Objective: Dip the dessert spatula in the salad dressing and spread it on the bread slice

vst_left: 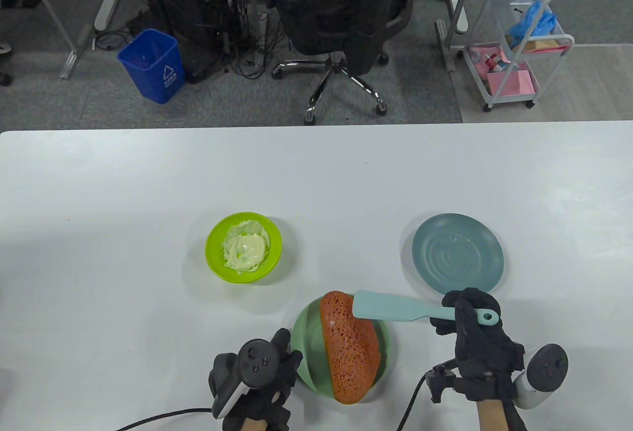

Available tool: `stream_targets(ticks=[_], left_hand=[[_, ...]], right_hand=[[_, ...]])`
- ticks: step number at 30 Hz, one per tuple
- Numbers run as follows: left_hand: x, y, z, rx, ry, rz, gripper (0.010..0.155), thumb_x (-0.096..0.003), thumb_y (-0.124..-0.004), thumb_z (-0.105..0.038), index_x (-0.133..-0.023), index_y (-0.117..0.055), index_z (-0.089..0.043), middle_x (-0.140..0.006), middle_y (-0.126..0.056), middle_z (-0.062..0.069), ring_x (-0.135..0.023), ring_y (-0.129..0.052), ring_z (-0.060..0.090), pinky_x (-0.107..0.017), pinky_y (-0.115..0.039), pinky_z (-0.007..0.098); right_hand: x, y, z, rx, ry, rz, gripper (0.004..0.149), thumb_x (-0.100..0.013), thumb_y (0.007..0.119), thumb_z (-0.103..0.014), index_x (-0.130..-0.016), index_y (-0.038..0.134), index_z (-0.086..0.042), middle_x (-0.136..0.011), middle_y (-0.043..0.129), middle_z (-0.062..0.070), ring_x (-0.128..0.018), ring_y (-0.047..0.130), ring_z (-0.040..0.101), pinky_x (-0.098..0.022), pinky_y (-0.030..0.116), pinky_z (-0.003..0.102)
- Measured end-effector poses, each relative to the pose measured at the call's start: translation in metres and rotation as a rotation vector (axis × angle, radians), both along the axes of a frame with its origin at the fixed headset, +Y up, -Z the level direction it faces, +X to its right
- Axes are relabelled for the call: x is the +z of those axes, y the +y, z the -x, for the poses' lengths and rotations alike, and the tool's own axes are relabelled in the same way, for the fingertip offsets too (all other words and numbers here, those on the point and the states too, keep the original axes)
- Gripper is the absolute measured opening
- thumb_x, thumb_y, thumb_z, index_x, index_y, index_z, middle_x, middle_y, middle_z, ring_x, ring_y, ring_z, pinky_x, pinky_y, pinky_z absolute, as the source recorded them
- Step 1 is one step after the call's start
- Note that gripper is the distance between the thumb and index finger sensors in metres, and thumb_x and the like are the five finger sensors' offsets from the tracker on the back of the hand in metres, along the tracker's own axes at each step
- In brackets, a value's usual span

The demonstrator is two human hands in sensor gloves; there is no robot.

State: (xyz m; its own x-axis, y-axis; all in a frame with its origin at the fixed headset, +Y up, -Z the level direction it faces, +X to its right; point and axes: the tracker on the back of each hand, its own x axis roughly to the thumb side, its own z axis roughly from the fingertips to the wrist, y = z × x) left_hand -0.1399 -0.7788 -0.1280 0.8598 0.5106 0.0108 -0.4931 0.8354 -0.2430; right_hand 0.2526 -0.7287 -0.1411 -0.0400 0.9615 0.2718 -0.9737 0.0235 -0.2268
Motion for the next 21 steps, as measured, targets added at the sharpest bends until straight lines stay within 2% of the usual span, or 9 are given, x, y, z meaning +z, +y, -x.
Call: stream_targets(ticks=[4, 9, 15, 21], left_hand=[[0.0, 0.0, 0.001, 0.019, 0.001, 0.01, 0.061, -0.0576, -0.082, -0.043, -0.105, -0.072, -0.005, -0.066, -0.099, 0.0, -0.033, -0.109, 0.009, -0.03, -0.096, 0.029], [0.0, -0.001, 0.003, 0.057, 0.004, 0.033, 0.062, -0.0575, -0.082, -0.041, -0.106, -0.07, -0.004, -0.068, -0.098, 0.001, -0.035, -0.109, 0.011, -0.031, -0.095, 0.03], [0.0, -0.001, 0.005, 0.083, -0.002, 0.059, 0.063, -0.0575, -0.083, -0.04, -0.107, -0.068, -0.003, -0.07, -0.097, 0.003, -0.038, -0.109, 0.013, -0.033, -0.095, 0.032], [-0.002, -0.002, 0.007, 0.106, -0.002, 0.072, 0.062, -0.0573, -0.083, -0.039, -0.106, -0.069, -0.004, -0.071, -0.098, 0.003, -0.038, -0.109, 0.013, -0.033, -0.095, 0.032]], right_hand=[[-0.008, 0.008, 0.01, -0.063, 0.042, -0.011, 0.044, -0.058, 0.074, -0.045, -0.092, 0.062, -0.018, -0.086, 0.074, 0.021, -0.056, 0.099, 0.044, -0.038, 0.088, 0.046], [-0.023, 0.032, 0.034, -0.114, 0.112, -0.013, 0.045, -0.06, 0.073, -0.044, -0.095, 0.06, -0.018, -0.09, 0.07, 0.023, -0.063, 0.097, 0.046, -0.044, 0.087, 0.047], [-0.048, 0.058, 0.077, -0.055, 0.194, 0.057, 0.047, -0.061, 0.073, -0.043, -0.098, 0.056, -0.019, -0.096, 0.065, 0.022, -0.071, 0.093, 0.048, -0.05, 0.085, 0.048], [-0.075, 0.062, 0.125, -0.029, 0.276, 0.156, 0.047, -0.062, 0.074, -0.041, -0.101, 0.055, -0.021, -0.101, 0.059, 0.022, -0.081, 0.086, 0.048, -0.059, 0.081, 0.048]])
